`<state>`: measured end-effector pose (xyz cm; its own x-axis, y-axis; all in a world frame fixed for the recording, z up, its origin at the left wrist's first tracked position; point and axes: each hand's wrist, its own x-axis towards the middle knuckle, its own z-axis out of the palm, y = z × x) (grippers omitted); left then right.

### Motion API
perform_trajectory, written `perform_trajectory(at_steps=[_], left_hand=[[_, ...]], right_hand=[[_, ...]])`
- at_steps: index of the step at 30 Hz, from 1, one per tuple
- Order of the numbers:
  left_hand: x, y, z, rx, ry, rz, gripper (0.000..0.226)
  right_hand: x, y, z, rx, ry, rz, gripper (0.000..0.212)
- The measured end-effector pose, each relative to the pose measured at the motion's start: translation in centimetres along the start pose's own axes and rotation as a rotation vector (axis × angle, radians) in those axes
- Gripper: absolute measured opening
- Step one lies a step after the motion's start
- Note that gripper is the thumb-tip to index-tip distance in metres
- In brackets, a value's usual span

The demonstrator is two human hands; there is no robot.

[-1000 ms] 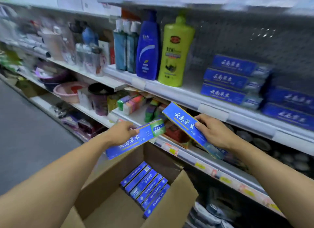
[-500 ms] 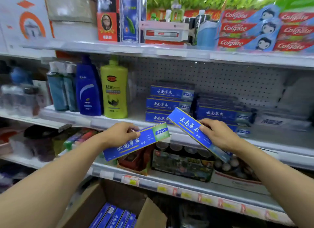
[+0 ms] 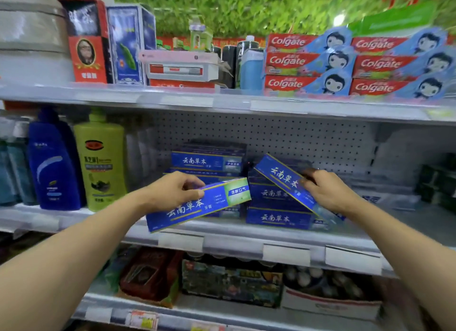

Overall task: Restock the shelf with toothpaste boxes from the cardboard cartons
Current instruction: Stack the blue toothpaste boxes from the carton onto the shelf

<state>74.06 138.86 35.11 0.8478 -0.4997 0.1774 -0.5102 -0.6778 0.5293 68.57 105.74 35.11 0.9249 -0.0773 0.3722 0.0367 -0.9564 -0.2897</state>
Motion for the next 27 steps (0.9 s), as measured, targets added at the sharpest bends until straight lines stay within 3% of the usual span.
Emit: perform_trajectory(at_steps=[8,20,27], left_hand=[[6.4,2.6,0.4,0.041,0.081,0.008,0.033],[11.0,3.3,-0.2,0.089,0.199,-0.027,0.031],[13.0,4.5,0.2,0.152,0.153,0.021,0.029]], right_hand=[[9.0,5.4,-0.4,-0.093,0.019,-0.162,0.032],[20.3,9.6,1.7,-0.208,-0.123,-0.164,0.042],[23.0,9.9,3.8,-0.302,-0.108,-0.185,0.04]])
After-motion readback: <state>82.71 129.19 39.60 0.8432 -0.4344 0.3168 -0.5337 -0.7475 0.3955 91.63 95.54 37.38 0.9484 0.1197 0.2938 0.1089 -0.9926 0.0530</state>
